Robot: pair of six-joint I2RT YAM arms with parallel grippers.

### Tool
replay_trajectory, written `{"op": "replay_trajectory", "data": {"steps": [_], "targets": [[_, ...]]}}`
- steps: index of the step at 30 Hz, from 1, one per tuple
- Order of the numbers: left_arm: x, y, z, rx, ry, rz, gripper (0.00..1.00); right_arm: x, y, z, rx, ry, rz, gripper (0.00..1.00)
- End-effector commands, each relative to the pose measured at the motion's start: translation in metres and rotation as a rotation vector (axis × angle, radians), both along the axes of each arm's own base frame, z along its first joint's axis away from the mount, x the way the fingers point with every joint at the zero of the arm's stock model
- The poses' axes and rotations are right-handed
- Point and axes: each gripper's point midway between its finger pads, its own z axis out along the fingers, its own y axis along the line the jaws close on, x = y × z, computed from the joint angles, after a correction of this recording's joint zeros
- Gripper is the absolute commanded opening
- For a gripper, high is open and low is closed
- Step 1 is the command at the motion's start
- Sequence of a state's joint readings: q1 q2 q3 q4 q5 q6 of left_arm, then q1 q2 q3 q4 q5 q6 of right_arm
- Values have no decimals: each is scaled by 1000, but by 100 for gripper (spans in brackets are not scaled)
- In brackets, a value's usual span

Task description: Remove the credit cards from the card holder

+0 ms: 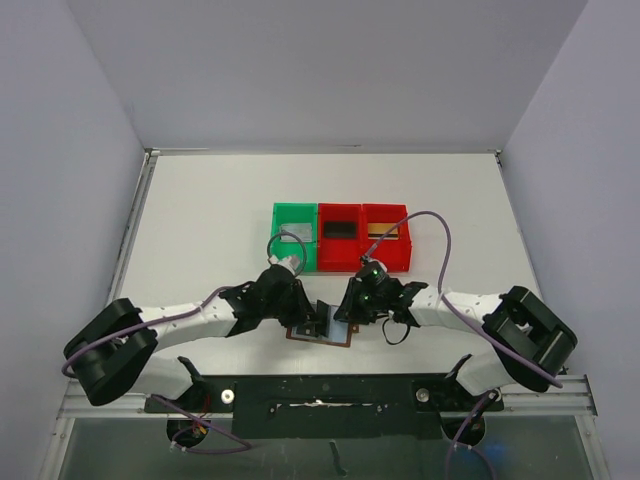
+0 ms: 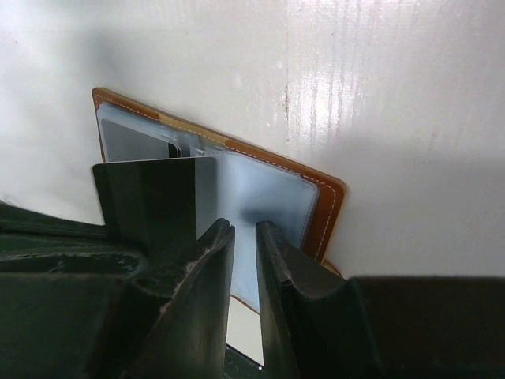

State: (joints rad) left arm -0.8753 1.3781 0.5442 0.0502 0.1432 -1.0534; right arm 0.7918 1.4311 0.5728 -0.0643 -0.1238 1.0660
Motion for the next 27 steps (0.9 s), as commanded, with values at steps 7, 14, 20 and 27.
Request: {"op": "replay_trajectory", "data": {"steps": [7, 14, 20, 27], "targets": [[25, 18, 56, -56, -171, 82, 0, 7, -7, 32, -13, -79, 43, 23], [30, 39, 59, -18, -186, 142, 0, 17, 26, 71, 97, -158, 131, 24], [33, 52, 68, -14, -214, 198, 0, 18, 47, 52, 113, -115, 158, 22], [34, 56, 71, -30, -219, 217, 0, 10, 32, 14, 19, -34, 144, 21]]}}
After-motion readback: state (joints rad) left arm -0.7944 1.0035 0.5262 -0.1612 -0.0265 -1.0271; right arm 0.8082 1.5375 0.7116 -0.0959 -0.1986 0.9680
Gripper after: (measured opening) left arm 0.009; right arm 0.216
